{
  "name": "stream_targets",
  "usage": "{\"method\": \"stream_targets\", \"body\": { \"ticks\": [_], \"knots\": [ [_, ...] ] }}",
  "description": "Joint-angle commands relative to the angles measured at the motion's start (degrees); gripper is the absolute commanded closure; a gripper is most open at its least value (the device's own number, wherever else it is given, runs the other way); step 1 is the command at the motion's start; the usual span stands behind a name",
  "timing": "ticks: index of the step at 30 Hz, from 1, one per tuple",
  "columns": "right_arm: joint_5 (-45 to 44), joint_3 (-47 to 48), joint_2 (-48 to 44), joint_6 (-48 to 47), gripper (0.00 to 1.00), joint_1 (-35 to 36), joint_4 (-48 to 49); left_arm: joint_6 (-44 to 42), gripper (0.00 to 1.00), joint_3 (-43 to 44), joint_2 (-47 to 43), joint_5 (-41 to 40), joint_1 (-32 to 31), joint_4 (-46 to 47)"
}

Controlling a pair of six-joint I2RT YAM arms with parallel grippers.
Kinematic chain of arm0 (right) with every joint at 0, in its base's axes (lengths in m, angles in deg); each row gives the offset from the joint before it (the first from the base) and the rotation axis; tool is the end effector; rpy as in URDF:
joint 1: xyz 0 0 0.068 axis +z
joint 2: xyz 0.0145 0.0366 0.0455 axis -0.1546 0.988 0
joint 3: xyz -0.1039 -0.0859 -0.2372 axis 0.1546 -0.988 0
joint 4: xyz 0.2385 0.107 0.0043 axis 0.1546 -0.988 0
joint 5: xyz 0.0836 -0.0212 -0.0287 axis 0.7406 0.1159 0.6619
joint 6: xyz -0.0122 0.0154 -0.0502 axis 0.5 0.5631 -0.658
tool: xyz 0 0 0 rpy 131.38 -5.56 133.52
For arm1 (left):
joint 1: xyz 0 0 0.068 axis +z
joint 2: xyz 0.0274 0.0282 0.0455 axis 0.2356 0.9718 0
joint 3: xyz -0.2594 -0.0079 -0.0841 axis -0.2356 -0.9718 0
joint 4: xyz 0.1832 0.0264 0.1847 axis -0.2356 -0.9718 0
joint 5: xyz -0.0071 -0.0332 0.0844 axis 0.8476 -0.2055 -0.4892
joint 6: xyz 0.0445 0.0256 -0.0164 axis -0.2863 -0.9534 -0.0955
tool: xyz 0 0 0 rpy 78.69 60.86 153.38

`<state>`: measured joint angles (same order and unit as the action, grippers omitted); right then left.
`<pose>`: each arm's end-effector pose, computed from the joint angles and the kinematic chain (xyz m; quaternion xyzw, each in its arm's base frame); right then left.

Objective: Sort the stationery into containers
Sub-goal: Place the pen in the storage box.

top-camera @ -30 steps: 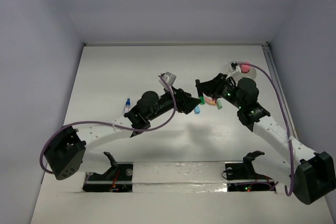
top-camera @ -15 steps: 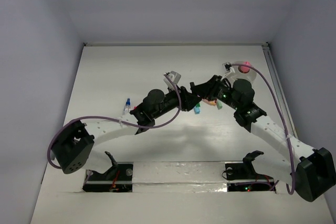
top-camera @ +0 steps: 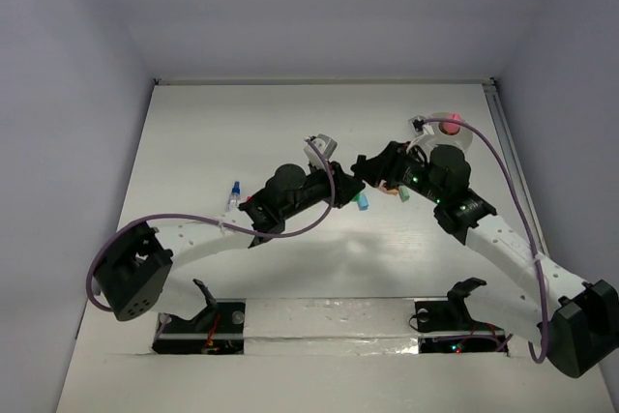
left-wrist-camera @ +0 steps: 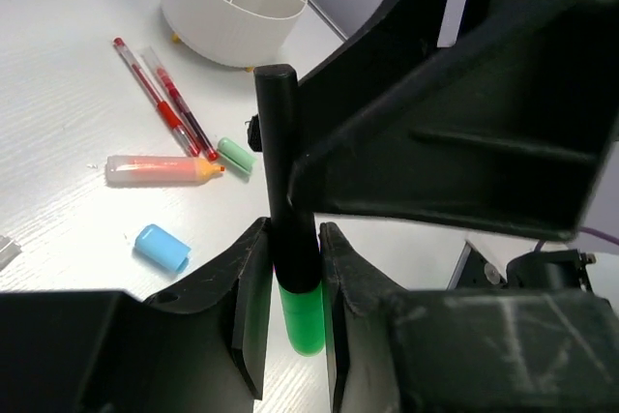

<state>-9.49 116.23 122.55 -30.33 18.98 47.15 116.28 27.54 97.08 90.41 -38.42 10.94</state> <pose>0.2068 0.1227 0.3009 -0.0396 0.7496 0.4602 0.4741 0.1872 -0.2469 0.2798 0.1910 0.6673 -0.4889 0.5284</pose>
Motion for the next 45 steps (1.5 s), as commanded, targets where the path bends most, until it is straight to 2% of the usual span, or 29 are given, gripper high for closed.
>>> {"method": "stream_targets", "body": {
  "ticks": [1, 2, 4, 11, 18, 20, 21, 23, 27, 30, 32, 34, 35, 38, 39, 41, 45],
  "knots": [
    [2.6, 4.1, -3.0, -4.2, 0.34, 1.1, -5.1, -4.2, 1.0, 0.3, -3.5, 4.3, 0.0, 2.7],
    [2.9, 4.2, -3.9, -5.4, 0.23, 1.1, -5.1, -4.5, 1.0, -0.6, -4.5, 7.1, 0.0, 3.6],
    [4.1, 4.3, -4.6, -6.8, 0.17, 1.1, -5.0, -4.5, 1.0, -1.4, -5.5, 10.1, 0.0, 4.5],
    [11.2, 4.3, -6.1, -8.4, 0.13, 1.1, -2.2, 1.6, 1.0, -4.6, -8.6, 23.0, 0.0, 13.2],
    [16.3, 3.4, -7.7, -5.1, 0.33, 1.1, 2.9, 6.3, 1.0, -4.9, -8.9, 28.0, 0.0, 19.0],
    [16.7, 3.2, -8.2, -4.8, 0.43, 1.1, 3.1, 6.3, 1.0, -4.7, -8.9, 27.9, 0.0, 19.0],
    [16.8, 3.1, -8.3, -4.2, 0.53, 1.1, 3.3, 6.4, 1.0, -4.7, -8.9, 27.9, 0.0, 19.0],
    [17.3, 2.9, -8.9, -4.0, 0.6, 1.1, 3.2, 6.4, 1.0, -4.9, -9.1, 27.1, 0.0, 18.9],
    [17.5, 3.3, -9.0, -3.6, 0.84, 1.1, 2.0, 6.4, 1.0, -5.3, -9.7, 24.9, 0.0, 18.5],
    [17.3, 3.5, -9.0, -3.2, 0.97, 1.1, 1.7, 6.3, 1.0, -5.3, -10.1, 23.5, 0.0, 17.9],
    [16.3, 3.5, -9.0, -2.9, 1.0, 1.1, 1.8, 6.3, 1.0, -5.5, -10.6, 22.6, 0.0, 17.7],
    [15.1, 3.5, -9.0, -2.8, 1.0, 1.1, 1.9, 6.4, 0.91, -5.8, -11.0, 21.1, 0.0, 17.5],
    [14.6, 3.5, -9.0, -2.9, 1.0, 1.1, 1.8, 6.2, 0.78, -5.9, -11.5, 20.6, 0.0, 17.3],
    [12.1, 3.4, -8.6, -3.0, 1.0, 1.1, 2.1, 5.6, 0.49, -6.3, -12.7, 19.3, 0.5, 16.4],
    [10.8, 3.5, -8.3, -3.2, 1.0, 1.1, 2.1, 5.0, 0.36, -6.4, -13.2, 19.1, 0.5, 16.2],
    [9.3, 3.5, -7.5, -3.5, 1.0, 1.1, 2.6, 4.3, 0.26, -6.7, -14.5, 17.9, 0.5, 15.2],
    [1.2, 3.2, -6.0, -3.9, 1.0, 0.4, 5.6, 1.6, 0.04, -6.8, -17.5, 14.1, 0.5, 11.1]
  ]
}}
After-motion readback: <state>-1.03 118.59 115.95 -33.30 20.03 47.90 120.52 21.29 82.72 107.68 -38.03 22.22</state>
